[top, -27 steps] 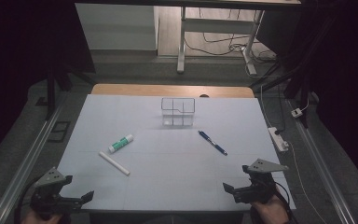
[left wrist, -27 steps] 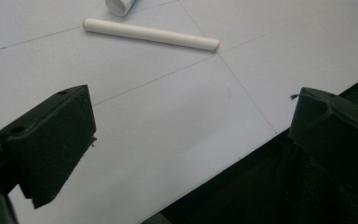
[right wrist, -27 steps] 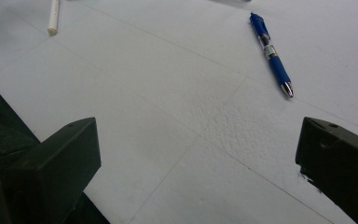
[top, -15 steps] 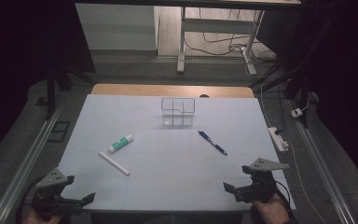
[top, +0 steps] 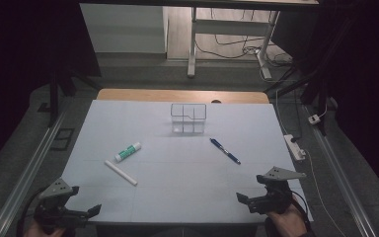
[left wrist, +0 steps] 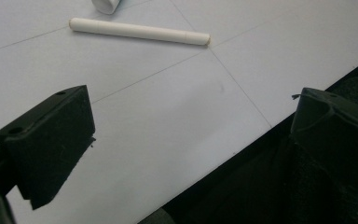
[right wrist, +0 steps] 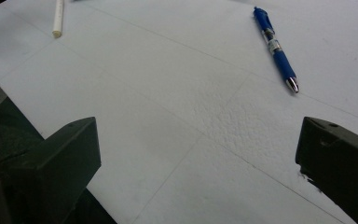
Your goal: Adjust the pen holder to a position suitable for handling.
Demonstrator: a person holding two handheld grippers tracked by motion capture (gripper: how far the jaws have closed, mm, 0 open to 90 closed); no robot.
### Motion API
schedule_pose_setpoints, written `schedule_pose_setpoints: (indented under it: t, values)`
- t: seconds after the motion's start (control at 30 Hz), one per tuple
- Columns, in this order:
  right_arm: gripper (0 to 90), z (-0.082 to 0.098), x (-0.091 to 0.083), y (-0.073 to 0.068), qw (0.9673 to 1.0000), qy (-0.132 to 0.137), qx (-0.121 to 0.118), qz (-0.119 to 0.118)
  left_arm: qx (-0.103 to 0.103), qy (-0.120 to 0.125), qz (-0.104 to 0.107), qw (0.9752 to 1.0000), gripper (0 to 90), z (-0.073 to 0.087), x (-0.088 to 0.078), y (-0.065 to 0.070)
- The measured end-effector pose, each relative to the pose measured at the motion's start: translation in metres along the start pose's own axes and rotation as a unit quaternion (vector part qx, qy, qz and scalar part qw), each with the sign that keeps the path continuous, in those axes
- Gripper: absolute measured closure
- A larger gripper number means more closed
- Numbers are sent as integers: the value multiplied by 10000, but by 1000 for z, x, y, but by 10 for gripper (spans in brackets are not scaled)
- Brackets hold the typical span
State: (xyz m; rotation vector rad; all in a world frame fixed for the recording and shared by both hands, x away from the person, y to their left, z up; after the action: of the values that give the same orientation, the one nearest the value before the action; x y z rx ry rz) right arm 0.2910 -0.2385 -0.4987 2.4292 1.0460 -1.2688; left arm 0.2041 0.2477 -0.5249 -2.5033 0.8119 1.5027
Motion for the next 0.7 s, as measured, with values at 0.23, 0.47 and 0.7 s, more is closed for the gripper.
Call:
schedule_pose_setpoints:
  t: [0.23, 0.47, 0.7]
  values:
    - [0, -5, 1, -7, 9996, -13, -261, -48, -14, 22, 51, 10000, 0, 0, -1, -1]
    - [0, -14, 7, -13, 9992, 9, -356, -188, -4, 30, 67, 10000, 0, 0, -1, 0]
    - [0, -29, 13, -14, 9989, 15, -385, -259, -6, 38, 83, 10000, 0, 0, -1, 0]
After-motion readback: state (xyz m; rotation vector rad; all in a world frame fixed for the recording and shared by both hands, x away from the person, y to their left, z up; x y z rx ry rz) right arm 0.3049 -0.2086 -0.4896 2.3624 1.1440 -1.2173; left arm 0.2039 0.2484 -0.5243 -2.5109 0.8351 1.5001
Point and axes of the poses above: each handheld gripper's, and its own axes: x roughly forward along the jaws, z roughly out of its underside, y roughly to its right, the point moved 7 cm from there along x, roughly forward along the jaws, and after that the axes turned 12 degrees about -y, right-handed, at the moved point
